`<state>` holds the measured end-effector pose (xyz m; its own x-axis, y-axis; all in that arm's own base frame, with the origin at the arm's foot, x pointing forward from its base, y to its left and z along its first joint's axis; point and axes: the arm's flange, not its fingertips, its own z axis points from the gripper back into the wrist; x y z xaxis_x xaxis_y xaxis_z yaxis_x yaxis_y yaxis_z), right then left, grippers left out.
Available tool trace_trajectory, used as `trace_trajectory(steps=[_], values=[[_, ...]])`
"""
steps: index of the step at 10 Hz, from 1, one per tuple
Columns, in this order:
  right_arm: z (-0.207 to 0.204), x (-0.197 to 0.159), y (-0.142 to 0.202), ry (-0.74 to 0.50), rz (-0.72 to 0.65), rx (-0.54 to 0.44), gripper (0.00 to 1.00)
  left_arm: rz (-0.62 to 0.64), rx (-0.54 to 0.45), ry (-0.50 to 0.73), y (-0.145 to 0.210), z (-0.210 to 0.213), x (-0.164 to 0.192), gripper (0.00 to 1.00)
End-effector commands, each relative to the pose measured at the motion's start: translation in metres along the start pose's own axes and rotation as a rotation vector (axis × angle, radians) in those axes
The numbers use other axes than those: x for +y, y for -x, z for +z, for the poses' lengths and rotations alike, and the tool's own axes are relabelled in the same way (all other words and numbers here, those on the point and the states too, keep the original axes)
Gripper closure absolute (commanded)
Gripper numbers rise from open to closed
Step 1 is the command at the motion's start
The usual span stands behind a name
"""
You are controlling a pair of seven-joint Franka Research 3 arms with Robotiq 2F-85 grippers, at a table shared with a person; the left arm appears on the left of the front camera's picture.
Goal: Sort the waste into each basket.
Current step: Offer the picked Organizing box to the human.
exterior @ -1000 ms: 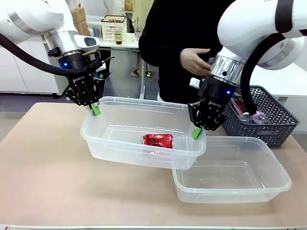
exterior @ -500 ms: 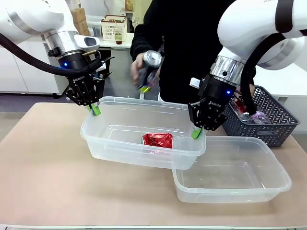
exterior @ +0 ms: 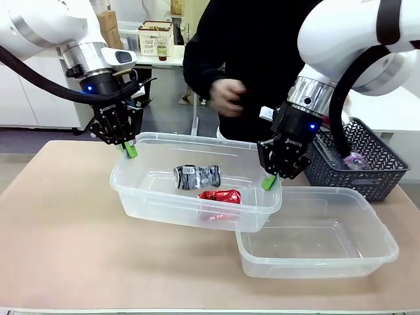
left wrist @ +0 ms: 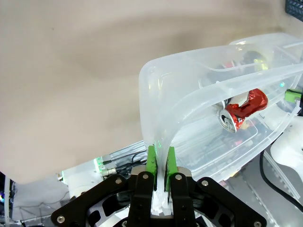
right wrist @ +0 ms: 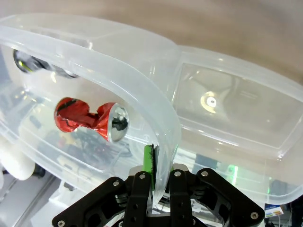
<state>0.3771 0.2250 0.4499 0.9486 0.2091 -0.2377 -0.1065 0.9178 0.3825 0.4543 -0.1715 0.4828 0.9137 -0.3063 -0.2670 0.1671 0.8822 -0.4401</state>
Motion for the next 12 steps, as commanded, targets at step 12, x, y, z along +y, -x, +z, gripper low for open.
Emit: trace_trajectory(steps=[12], values=[[0.0024, 0.0036, 0.0, -0.01, 0.013, -0.002, 0.95, -0.007, -0.011, 0.0, 0.0004, 0.0013, -0.0004, 0.91]])
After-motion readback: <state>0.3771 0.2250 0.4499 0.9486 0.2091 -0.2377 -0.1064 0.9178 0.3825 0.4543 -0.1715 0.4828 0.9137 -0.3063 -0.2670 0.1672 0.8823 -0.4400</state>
